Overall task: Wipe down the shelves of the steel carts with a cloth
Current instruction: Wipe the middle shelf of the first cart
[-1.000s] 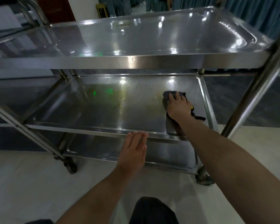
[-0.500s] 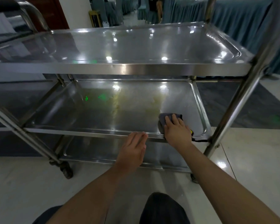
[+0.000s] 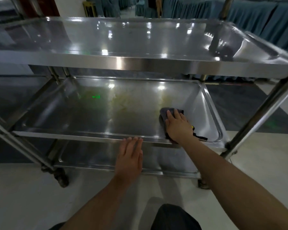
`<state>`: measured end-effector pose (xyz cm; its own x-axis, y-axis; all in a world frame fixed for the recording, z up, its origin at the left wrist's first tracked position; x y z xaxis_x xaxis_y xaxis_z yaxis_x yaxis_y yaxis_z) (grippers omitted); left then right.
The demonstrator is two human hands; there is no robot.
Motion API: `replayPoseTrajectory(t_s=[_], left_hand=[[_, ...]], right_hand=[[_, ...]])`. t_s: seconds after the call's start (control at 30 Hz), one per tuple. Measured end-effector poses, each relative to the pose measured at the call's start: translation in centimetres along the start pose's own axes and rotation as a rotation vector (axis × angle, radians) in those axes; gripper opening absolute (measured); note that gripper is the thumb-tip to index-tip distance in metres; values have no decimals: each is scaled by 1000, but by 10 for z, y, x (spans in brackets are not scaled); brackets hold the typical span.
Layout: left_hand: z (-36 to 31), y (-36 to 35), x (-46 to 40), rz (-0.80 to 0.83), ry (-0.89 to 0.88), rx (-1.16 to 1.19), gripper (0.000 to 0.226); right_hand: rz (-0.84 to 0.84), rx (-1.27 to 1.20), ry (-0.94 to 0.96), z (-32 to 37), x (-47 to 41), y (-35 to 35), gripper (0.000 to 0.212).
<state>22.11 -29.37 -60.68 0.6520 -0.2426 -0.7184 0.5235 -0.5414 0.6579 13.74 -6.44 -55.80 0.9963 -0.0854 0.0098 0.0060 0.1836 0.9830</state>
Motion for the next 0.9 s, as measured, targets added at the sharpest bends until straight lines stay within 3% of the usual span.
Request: replayPoseTrajectory(t_s=[0.3,0.43,0.9], left_hand=[[4,-3,0,-2,-31,6,43],[6,-1,1,28,-48,4,44],[13,23,-13,140,-74,121,41]], right_hand=[[-21,-34,-103,-18,-91,13,55],[-20,2,-39,3,-102,11,54],[4,37,41,40,12,-4,52]])
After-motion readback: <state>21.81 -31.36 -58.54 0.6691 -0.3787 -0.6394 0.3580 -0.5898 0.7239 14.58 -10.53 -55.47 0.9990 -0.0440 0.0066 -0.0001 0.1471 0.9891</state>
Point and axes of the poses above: each hand's wrist, its own x-axis away from the middle knuckle, its own y-axis out of the back of the hand, z = x × y, the point moved 6 cm from there along -x, towards the middle knuckle, and after that the axes turned 7 degrees about y, right-handed, at the moved point
